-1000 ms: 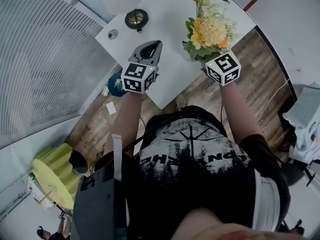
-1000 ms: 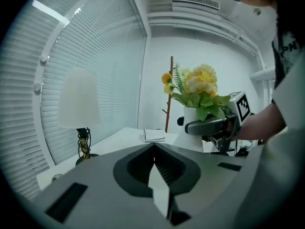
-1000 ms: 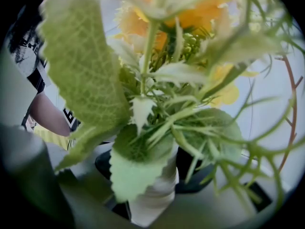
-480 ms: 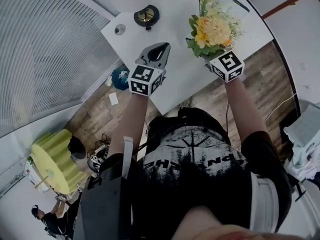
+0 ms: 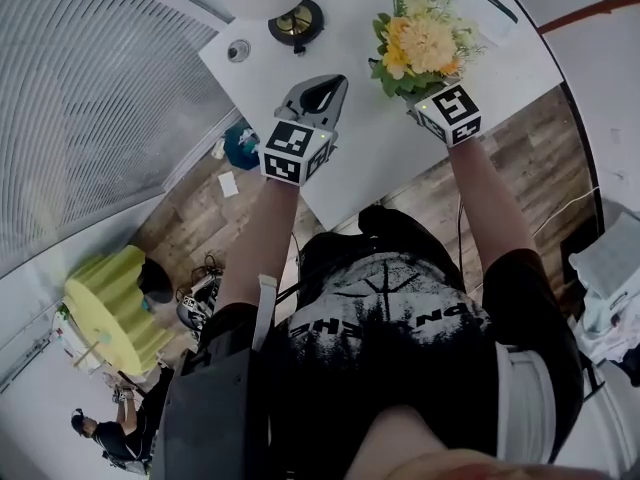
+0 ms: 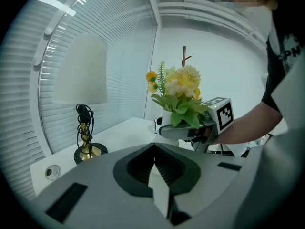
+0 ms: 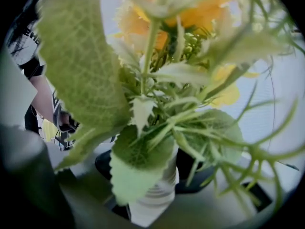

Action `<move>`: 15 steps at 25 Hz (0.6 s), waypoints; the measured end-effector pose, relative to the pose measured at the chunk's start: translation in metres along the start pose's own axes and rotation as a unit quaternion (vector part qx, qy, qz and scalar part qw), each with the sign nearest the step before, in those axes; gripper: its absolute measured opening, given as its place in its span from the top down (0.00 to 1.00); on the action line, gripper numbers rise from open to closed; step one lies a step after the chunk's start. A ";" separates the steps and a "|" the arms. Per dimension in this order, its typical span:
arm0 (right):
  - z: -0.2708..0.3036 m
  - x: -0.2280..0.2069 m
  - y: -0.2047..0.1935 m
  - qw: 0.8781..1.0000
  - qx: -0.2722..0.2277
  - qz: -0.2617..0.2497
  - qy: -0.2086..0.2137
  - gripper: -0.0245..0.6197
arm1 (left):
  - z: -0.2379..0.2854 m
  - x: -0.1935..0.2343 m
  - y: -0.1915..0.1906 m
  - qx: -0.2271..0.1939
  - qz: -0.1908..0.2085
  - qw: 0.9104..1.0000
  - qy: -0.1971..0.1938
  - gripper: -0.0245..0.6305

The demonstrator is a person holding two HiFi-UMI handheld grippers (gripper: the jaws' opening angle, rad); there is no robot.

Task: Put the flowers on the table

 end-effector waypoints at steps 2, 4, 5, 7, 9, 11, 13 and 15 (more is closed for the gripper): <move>0.006 -0.002 -0.004 1.000 0.000 0.003 0.001 0.57 | 0.003 0.003 -0.003 0.003 -0.004 1.000 0.000 0.94; 0.010 -0.004 -0.006 1.000 -0.005 0.008 0.003 0.57 | 0.006 0.005 -0.007 0.006 -0.007 1.000 -0.003 0.94; 0.012 -0.005 -0.006 1.000 -0.009 0.009 0.003 0.57 | 0.007 0.005 -0.009 0.007 -0.008 1.000 -0.003 0.94; 0.015 -0.006 -0.004 1.000 -0.018 0.012 0.003 0.57 | 0.008 0.005 -0.011 0.008 -0.011 1.000 -0.003 0.94; 0.014 -0.006 -0.002 1.000 -0.027 0.013 0.000 0.57 | 0.007 0.004 -0.013 0.009 -0.014 1.000 -0.003 0.95; 0.012 -0.005 -0.002 0.999 -0.033 0.012 -0.001 0.57 | 0.006 0.003 -0.014 0.010 -0.016 1.000 -0.002 0.94; 0.011 -0.004 -0.002 0.999 -0.036 0.009 0.000 0.57 | 0.005 0.003 -0.014 0.008 -0.017 1.000 0.000 0.94; 0.012 -0.005 -0.002 0.999 -0.036 0.009 0.000 0.57 | 0.003 0.003 -0.013 0.007 -0.018 1.000 0.001 0.94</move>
Point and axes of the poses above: the fingertips, and each gripper's own axes: z forward along the fingers, x to its left, y out of its top, the point moved 5 cm from there along -z, backward along the fingers, and after that the axes turned 2 degrees about y, right-handed, at the moved point
